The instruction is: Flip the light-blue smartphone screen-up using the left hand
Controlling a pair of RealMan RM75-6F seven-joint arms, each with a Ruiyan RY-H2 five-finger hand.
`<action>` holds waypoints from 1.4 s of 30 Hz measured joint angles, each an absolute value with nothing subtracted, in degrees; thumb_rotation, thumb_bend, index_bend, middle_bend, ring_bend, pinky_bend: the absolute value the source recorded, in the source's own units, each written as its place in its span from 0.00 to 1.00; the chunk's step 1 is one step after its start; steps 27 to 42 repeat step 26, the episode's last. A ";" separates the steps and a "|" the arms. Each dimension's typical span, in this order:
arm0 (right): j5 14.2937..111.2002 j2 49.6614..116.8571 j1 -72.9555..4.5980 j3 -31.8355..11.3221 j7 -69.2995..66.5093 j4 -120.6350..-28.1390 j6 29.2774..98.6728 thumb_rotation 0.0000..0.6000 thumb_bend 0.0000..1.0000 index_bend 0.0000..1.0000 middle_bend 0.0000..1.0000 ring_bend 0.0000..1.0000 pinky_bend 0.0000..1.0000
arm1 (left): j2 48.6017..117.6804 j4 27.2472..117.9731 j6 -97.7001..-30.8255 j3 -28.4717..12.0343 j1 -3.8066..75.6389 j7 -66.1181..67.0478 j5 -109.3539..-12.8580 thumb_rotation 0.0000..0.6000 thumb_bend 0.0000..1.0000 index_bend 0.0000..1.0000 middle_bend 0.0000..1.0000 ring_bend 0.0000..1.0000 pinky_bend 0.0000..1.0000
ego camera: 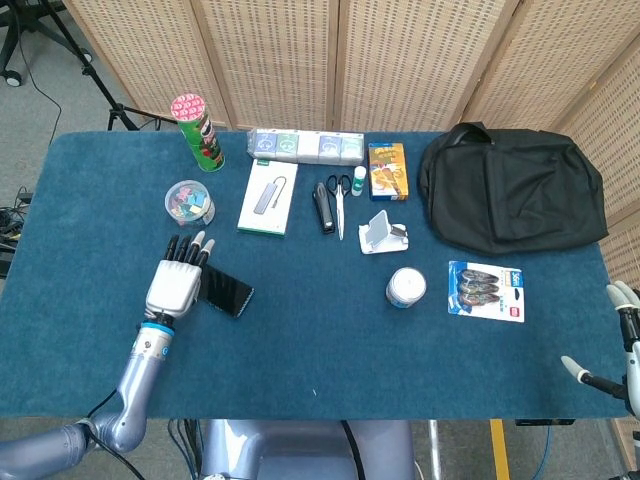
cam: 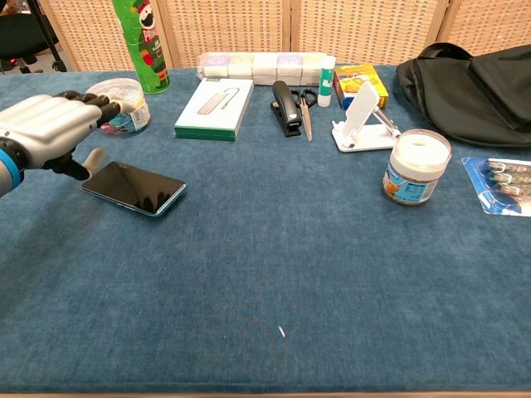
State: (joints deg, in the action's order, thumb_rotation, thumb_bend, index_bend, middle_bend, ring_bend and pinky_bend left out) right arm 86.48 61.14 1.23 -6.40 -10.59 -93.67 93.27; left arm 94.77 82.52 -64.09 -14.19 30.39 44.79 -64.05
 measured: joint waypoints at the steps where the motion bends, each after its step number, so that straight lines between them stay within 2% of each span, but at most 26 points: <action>1: 86.49 61.13 1.23 -6.41 -10.58 -93.70 93.29 1.00 0.00 0.02 0.00 0.00 0.00 | 94.61 82.86 -64.23 -14.25 30.42 44.61 -64.06 1.00 0.62 0.00 0.00 0.00 0.00; 6: 87.10 60.90 1.28 -6.16 -10.73 -93.74 93.41 1.00 0.00 0.02 0.00 0.00 0.00 | 91.12 88.51 -66.53 -14.12 29.52 42.28 -65.33 1.00 0.58 0.00 0.00 0.00 0.00; 9: 87.60 60.65 1.36 -5.97 -10.94 -93.86 93.62 1.00 0.00 0.02 0.00 0.00 0.00 | 87.39 93.72 -69.07 -13.20 27.72 39.82 -67.39 1.00 0.38 0.00 0.00 0.00 0.00; 12: 87.85 60.50 1.44 -5.96 -11.21 -93.91 93.97 1.00 0.00 0.02 0.00 0.00 0.00 | 82.99 98.72 -71.37 -11.41 25.02 35.19 -69.95 1.00 0.10 0.00 0.00 0.00 0.00; 14: 87.90 60.51 1.45 -5.89 -11.25 -93.90 93.92 1.00 0.00 0.02 0.00 0.00 0.00 | 79.38 101.48 -73.35 -9.62 22.69 31.84 -72.43 1.00 0.01 0.00 0.00 0.00 0.00; 19: 88.39 60.57 1.44 -5.70 -11.11 -94.07 94.05 1.00 0.00 0.02 0.00 0.00 0.00 | 73.16 105.31 -78.35 -5.80 17.93 27.30 -77.82 1.00 0.00 0.00 0.00 0.00 0.00; 26: 89.59 60.52 1.95 -5.33 -10.74 -94.64 95.45 1.00 0.00 0.02 0.00 0.00 0.00 | 64.94 108.83 -89.14 0.81 8.46 18.97 -85.36 1.00 0.00 0.00 0.00 0.00 0.00; 42: 89.59 60.52 1.95 -5.33 -10.74 -94.64 95.45 1.00 0.00 0.02 0.00 0.00 0.00 | 64.94 108.83 -89.14 0.81 8.46 18.97 -85.36 1.00 0.00 0.00 0.00 0.00 0.00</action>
